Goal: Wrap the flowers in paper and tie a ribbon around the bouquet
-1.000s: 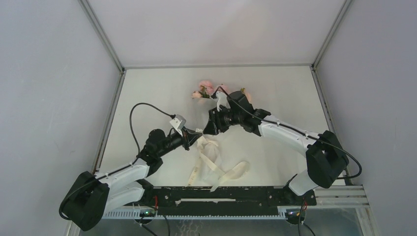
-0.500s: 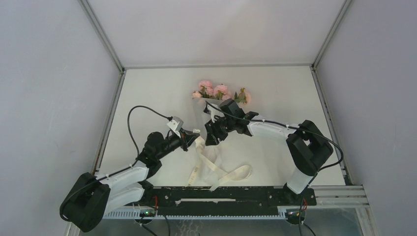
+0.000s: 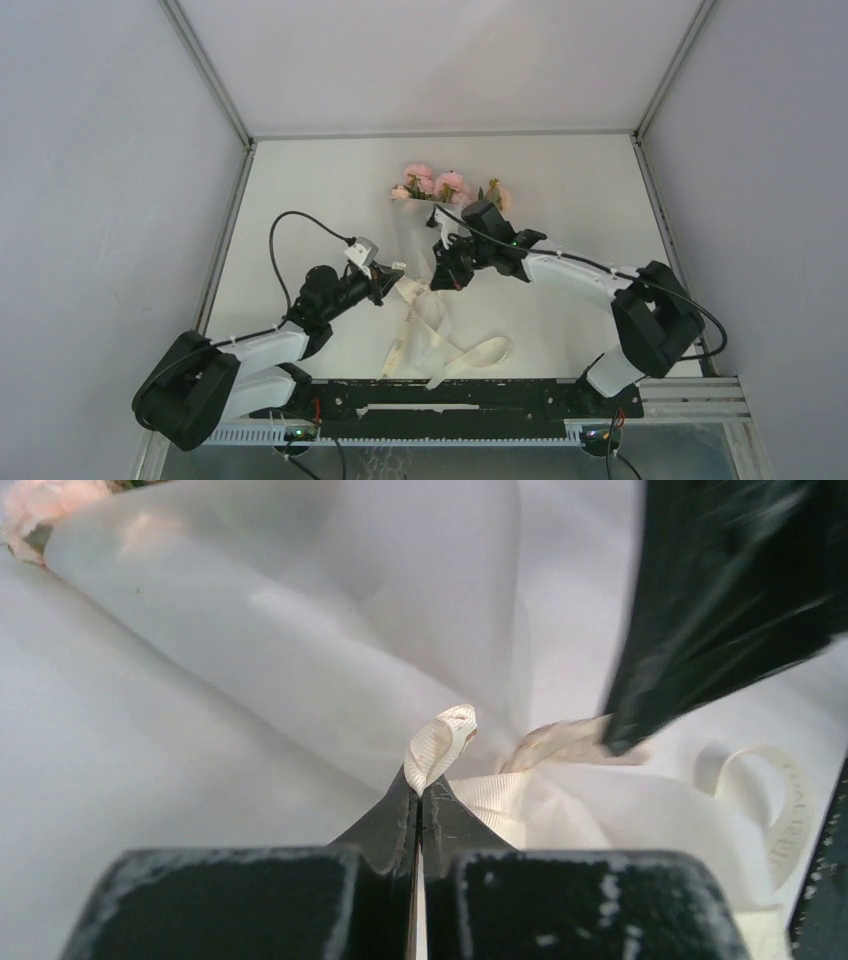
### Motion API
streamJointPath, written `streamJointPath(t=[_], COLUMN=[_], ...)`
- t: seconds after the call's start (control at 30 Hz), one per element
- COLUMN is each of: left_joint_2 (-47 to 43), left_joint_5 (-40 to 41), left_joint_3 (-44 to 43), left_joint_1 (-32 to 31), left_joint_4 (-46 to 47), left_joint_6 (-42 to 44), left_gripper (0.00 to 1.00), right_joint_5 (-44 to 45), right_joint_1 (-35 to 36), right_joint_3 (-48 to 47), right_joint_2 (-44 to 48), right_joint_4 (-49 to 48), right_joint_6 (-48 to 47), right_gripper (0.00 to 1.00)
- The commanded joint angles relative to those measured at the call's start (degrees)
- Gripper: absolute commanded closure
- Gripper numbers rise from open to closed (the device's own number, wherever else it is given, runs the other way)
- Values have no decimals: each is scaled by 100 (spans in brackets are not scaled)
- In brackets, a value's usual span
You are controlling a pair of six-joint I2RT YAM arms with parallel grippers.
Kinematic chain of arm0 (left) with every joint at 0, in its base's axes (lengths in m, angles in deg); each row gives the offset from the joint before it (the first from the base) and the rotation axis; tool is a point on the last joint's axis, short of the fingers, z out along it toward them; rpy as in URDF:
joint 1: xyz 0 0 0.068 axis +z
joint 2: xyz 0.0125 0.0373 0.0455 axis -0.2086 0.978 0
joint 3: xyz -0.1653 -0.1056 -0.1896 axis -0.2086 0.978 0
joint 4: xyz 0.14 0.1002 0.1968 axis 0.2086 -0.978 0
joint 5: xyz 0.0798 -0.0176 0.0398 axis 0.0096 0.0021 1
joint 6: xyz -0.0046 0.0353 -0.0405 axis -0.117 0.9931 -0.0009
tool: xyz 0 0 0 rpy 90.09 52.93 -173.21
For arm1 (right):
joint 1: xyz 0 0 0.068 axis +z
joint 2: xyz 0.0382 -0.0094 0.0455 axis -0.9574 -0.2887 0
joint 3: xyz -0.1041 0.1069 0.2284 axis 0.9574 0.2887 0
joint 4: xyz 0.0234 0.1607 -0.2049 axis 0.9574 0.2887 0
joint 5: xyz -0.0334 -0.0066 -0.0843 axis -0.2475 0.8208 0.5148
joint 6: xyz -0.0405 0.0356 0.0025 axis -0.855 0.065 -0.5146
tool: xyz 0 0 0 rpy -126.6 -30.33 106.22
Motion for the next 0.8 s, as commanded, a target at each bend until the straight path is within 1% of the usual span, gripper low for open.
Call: streamJointPath(t=[0.0,0.07,0.13,0.17,0.23,0.3,0.4,0.43,0.5,0.57,0.63,0.67,0.73,0.77], left_joint_2=[367,526,606,666,739,799,882,901,930,972,991,1003,1023,1033], left_joint_5=[76,-28,-147,-141,-207,-306,-294,-290,-321,-392,-440,-447,-461,-469], left_joint_3=[-130,-183,-226,-250,-284,-294,-332,-331,-339,-351,-349,-358,-363,-365], left_joint_1=[40,40,44,41,44,40,46,45,41,47,53,56,74,82], left_joint_4=[467,510,513,517,570,600,595,597,600,647,690,708,730,732], left_joint_6=[532,565,601,617,697,808,850,860,870,898,910,908,900,895], left_gripper=[100,100,100,100,100,100,100,100,100,100,100,100,100,100], right_joint_5=[-749,-1048,-1378,-1673,-1847,-1651,-1643,-1701,-1820,-1705,-1144,-871,-567,-496], right_joint_1=[-8,-15,-6,5,16,-28,-277,-409,-694,-895,-946,-950,-944,-916], right_joint_3=[464,687,741,731,565,273,-123,-252,-358,-382,-434,-475,-657,-805], right_joint_2=[608,636,513,420,233,127,215,280,408,492,456,366,44,-149], right_joint_4=[-383,-684,-756,-777,-482,1,539,666,732,552,435,387,459,603], right_joint_6=[302,458,478,441,247,-75,-501,-566,-498,-277,-153,-27,84,53], right_gripper=[100,100,100,98,87,71,52,48,44,44,47,52,71,77])
